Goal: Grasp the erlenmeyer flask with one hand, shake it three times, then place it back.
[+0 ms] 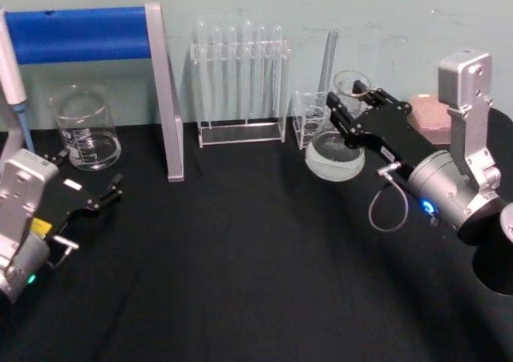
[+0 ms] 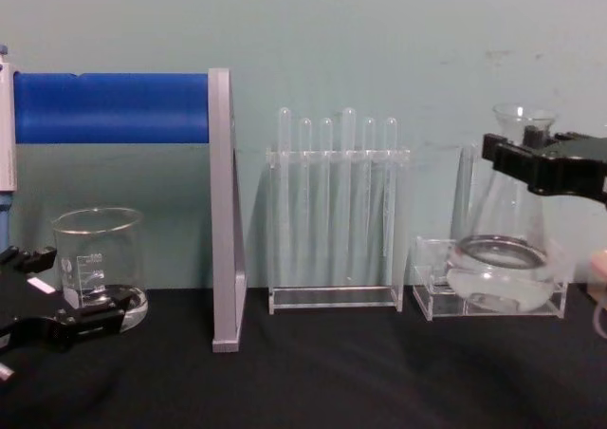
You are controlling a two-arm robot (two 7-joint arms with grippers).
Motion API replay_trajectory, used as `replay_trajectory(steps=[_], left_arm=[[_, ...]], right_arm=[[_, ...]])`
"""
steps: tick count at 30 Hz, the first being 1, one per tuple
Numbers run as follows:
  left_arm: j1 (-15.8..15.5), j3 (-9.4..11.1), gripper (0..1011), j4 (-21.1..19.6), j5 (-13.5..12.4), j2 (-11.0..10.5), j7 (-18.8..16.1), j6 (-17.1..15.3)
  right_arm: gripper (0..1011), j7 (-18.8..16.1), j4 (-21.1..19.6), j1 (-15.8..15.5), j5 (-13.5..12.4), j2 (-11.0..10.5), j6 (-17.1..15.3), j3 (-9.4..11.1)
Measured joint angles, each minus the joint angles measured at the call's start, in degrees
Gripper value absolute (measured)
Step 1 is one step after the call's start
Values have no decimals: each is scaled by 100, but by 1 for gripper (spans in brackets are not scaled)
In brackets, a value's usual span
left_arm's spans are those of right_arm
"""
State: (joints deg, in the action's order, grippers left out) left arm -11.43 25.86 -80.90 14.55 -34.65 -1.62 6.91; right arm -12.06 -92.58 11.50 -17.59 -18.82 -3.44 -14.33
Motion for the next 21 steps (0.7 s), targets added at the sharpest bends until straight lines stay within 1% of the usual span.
replay_trajectory(steps=[3,7,13,16,18,20,21], left_arm=[[0,0,1001,0,0,0,0,0],[0,0,1001,0,0,0,0,0],[0,0,1001,0,0,0,0,0],[0,0,1001,0,0,0,0,0],[0,0,1001,0,0,0,0,0],[0,0,1001,0,0,0,0,0],[0,0,1001,0,0,0,0,0]], right_arm=[[453,6,9,-13,39,31,-1,57],[453,-60,2,-39,70,78,-26,66],[453,-251,-74,-88,91,140,-81,-54],[453,-392,-141,-117,91,161,-105,-179],[453,-552,-227,-153,84,166,-136,-333],[453,-641,-280,-177,67,162,-158,-433],[456,-730,-334,-203,42,152,-180,-527]])
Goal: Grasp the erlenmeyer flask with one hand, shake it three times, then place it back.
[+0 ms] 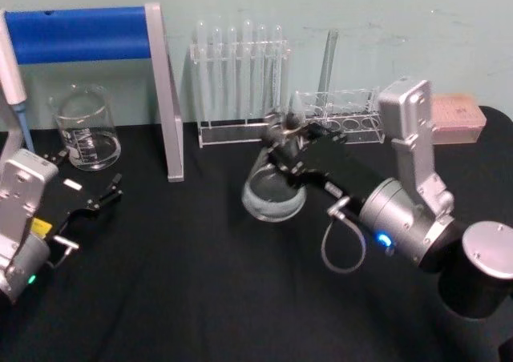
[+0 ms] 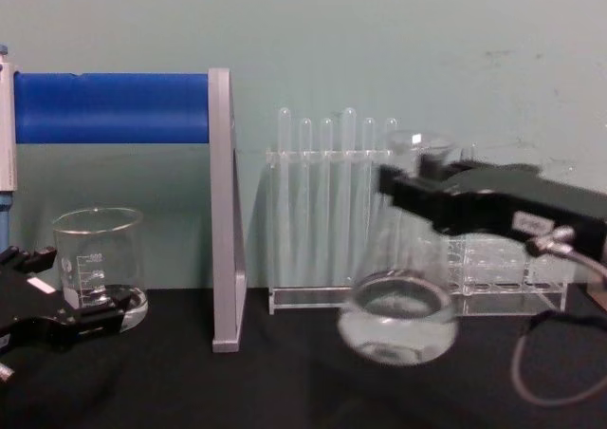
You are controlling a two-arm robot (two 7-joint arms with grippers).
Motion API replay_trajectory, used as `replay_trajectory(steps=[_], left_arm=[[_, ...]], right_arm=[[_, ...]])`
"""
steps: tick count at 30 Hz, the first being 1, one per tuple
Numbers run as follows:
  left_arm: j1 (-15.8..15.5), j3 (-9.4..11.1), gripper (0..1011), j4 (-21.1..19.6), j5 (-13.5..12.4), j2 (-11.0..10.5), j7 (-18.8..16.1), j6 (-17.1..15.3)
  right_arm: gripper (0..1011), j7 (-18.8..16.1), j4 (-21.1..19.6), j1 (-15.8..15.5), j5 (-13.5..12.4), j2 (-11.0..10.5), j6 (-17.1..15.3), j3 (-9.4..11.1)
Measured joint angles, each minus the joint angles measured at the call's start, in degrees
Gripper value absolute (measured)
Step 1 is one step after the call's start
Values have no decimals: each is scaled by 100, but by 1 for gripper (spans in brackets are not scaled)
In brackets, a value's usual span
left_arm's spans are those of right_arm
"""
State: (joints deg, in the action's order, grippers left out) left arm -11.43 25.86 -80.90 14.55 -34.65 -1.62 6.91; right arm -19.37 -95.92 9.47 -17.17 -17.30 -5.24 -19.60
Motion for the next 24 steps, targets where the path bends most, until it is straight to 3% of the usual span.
replay_trajectory(steps=[11,24], left_arm=[[0,0,1001,0,0,0,0,0],[0,0,1001,0,0,0,0,0]], right_arm=[[453,-477,-376,-125,-171,-160,-64,-623],[453,-663,-611,-140,-301,-358,-71,-1045]])
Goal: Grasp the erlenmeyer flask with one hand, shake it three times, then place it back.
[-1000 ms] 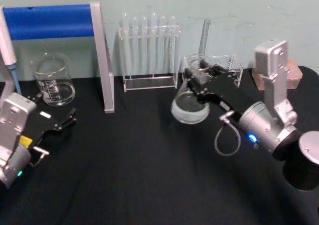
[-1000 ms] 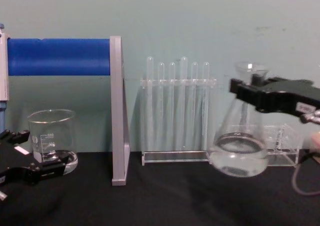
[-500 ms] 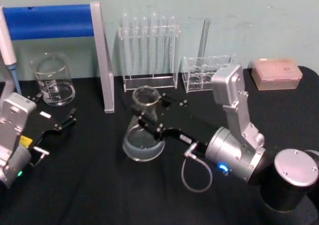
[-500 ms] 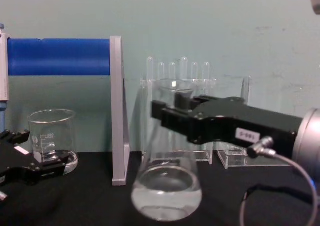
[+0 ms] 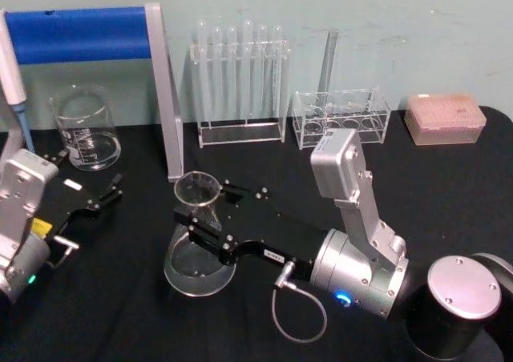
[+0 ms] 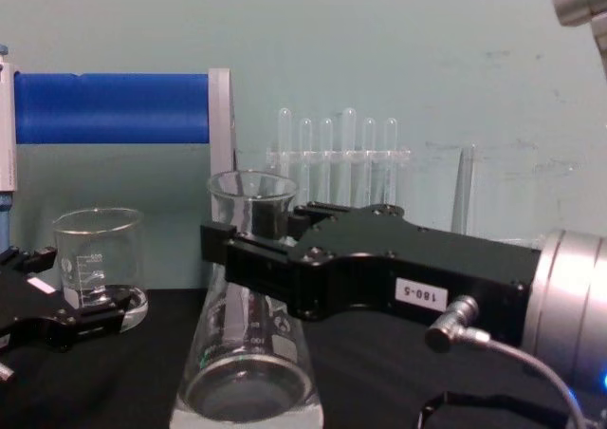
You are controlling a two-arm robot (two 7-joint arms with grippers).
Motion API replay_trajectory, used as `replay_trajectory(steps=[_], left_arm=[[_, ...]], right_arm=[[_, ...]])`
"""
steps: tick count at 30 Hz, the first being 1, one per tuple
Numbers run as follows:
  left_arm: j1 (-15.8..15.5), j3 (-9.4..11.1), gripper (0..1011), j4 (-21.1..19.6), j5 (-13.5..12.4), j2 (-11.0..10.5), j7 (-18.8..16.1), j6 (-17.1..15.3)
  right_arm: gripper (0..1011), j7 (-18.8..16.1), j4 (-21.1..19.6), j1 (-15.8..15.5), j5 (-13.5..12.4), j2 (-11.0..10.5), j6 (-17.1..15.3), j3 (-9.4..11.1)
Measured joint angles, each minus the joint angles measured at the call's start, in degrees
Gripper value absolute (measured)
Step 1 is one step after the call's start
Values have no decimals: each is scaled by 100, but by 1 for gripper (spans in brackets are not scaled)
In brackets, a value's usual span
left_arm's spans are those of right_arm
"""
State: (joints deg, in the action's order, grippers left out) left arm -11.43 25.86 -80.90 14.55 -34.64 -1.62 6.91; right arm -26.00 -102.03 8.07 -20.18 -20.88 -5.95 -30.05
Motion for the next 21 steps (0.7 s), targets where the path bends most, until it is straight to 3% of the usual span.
replay_trajectory(steps=[12,21], left_arm=[[0,0,1001,0,0,0,0,0],[0,0,1001,0,0,0,0,0]], right_arm=[[456,145,75,89,-47,-38,30,1],[453,502,332,212,26,37,103,329]])
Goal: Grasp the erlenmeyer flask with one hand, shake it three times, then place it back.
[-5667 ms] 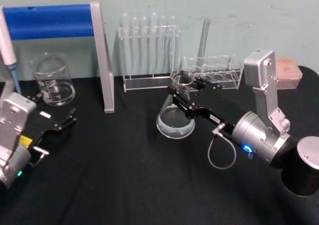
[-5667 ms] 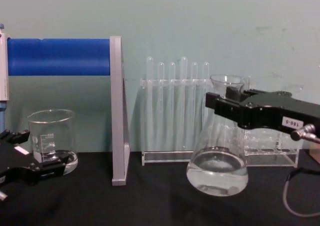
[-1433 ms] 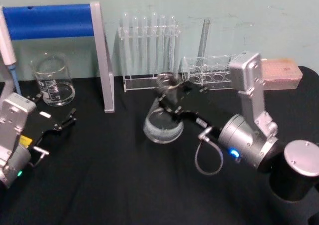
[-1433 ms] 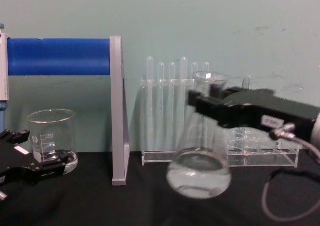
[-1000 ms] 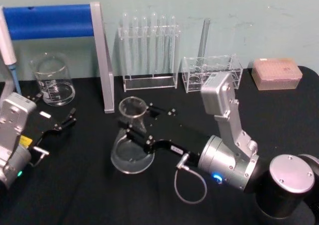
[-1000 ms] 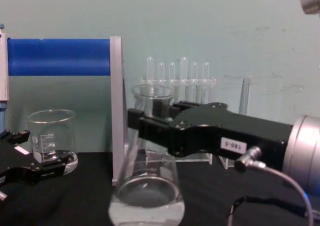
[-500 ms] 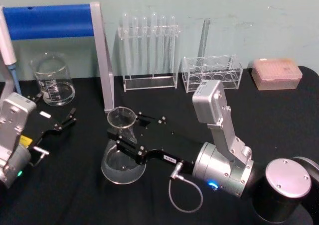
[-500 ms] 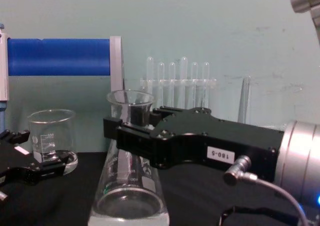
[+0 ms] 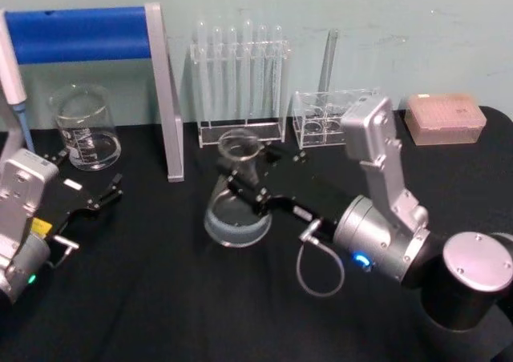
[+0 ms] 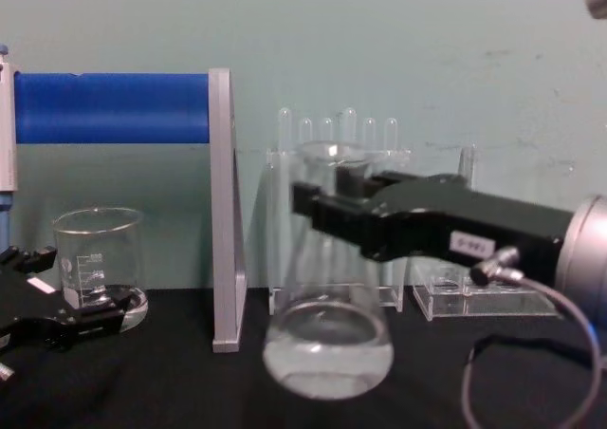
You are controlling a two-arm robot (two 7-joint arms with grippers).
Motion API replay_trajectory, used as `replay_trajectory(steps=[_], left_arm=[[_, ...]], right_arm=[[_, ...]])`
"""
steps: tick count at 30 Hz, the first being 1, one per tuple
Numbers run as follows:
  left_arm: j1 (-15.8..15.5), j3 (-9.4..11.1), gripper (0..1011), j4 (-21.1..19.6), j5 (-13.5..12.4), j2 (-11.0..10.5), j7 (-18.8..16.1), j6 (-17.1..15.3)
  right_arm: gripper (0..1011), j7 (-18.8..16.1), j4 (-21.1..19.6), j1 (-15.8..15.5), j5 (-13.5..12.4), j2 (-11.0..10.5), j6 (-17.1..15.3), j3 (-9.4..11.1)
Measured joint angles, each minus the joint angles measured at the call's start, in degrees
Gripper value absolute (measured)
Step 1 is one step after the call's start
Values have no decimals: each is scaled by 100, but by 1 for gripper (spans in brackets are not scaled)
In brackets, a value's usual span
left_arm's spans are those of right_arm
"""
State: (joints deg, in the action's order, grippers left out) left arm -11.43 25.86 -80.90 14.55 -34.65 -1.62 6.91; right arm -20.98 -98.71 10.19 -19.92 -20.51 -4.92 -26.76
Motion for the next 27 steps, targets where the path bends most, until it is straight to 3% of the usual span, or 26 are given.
replay_trajectory(steps=[27], left_arm=[[0,0,1001,0,0,0,0,0]], right_arm=[[453,927,543,96,378,248,167,1344]])
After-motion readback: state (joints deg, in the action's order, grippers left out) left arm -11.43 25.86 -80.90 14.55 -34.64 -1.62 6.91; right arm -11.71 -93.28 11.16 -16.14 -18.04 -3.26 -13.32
